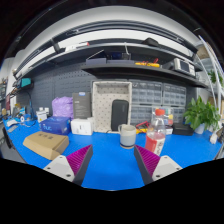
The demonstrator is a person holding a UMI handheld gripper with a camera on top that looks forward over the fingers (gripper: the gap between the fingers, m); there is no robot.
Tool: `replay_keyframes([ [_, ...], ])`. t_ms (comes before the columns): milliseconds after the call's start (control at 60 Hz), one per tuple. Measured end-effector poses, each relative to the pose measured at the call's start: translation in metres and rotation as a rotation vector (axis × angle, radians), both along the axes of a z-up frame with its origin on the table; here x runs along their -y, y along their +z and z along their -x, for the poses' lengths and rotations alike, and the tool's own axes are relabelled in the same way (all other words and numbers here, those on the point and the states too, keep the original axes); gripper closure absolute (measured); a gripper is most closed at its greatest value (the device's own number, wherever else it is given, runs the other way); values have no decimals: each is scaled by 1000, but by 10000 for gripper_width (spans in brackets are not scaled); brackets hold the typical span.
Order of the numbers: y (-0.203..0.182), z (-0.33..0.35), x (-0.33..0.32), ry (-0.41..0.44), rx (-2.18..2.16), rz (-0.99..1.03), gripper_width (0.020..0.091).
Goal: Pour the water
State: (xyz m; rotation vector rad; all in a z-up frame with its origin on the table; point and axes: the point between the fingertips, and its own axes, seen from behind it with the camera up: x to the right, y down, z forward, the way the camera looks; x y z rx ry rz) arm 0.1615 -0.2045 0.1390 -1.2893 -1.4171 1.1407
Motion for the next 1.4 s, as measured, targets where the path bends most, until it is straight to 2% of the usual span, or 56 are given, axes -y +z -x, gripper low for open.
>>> replay_keyframes([
  [117, -18, -12, -37, -43, 4, -1, 254],
  [133, -13, -6, -22, -52, 7, 0, 255],
  [167, -26, -14, -56, -64, 6, -2, 252],
  [350, -34, 2, -120, -149, -26, -14, 257],
  [567, -23, 54, -143, -132, -92, -31, 264],
  [767, -38, 93, -147, -109, -72, -11, 269],
  [783, -40, 95, -146, -106, -72, -11, 281],
  [883, -45, 105, -140, -78, -76, -21, 566],
  [933, -43, 109, -138, -71, -89, -29, 571],
  [1083, -41, 112, -133, -54, -113, -37, 664],
  [1117, -40, 111, -133, -49, -112, -32, 660],
  [1133, -40, 112, -134, -49, -112, -30, 703],
  [1183, -41, 113, -135, -45, -110, -25, 726],
  [1400, -39, 117, -134, -20, -89, -87, 729],
])
